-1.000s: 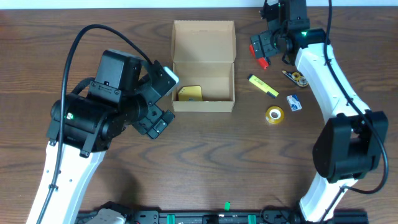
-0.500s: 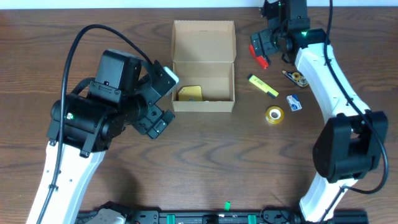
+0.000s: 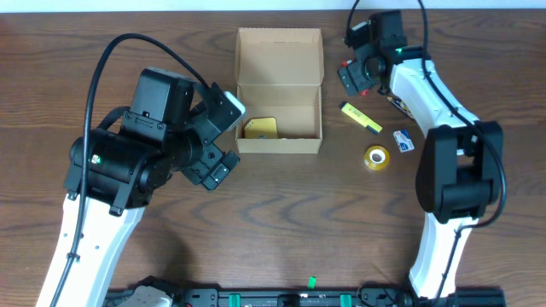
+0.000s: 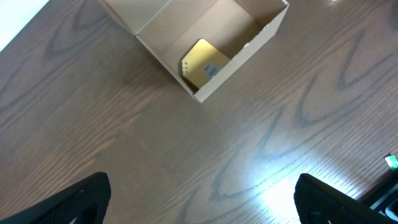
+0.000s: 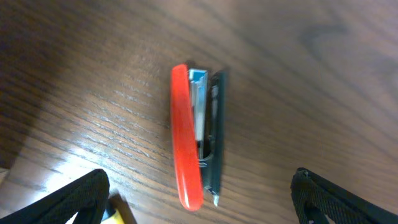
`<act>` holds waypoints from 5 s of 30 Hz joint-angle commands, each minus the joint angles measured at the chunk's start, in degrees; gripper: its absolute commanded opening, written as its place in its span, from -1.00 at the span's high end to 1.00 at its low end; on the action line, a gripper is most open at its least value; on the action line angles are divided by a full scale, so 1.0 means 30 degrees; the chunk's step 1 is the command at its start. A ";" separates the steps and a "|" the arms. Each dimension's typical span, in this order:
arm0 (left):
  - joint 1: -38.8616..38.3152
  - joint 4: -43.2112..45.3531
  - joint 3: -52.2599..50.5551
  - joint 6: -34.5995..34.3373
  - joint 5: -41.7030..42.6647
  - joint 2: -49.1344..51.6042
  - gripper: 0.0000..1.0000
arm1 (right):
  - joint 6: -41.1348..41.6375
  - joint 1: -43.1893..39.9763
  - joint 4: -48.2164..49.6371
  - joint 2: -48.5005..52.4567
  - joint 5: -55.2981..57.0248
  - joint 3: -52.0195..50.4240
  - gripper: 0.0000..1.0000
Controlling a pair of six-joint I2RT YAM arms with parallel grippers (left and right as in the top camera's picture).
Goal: Pack container
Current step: 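Withdraw the right gripper and move it to the red stapler, then lower the right gripper onto the red stapler to grasp it, then lift the stapler with the right gripper and carry it over the box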
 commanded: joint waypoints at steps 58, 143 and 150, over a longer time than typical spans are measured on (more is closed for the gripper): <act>0.0051 -0.0058 0.0576 0.0189 -0.0073 -0.0044 -0.90 | 0.3898 -0.0685 0.4517 0.3585 -0.1158 0.0204 0.53; 0.0051 -0.0058 0.0576 0.0189 -0.0073 -0.0044 -0.91 | -1.2706 0.6390 0.0597 -0.0597 -0.9646 0.0211 0.98; 0.0051 -0.0058 0.0576 0.0189 -0.0073 -0.0044 -0.90 | -1.2706 0.6484 0.0576 -0.0335 -0.9653 0.0211 0.98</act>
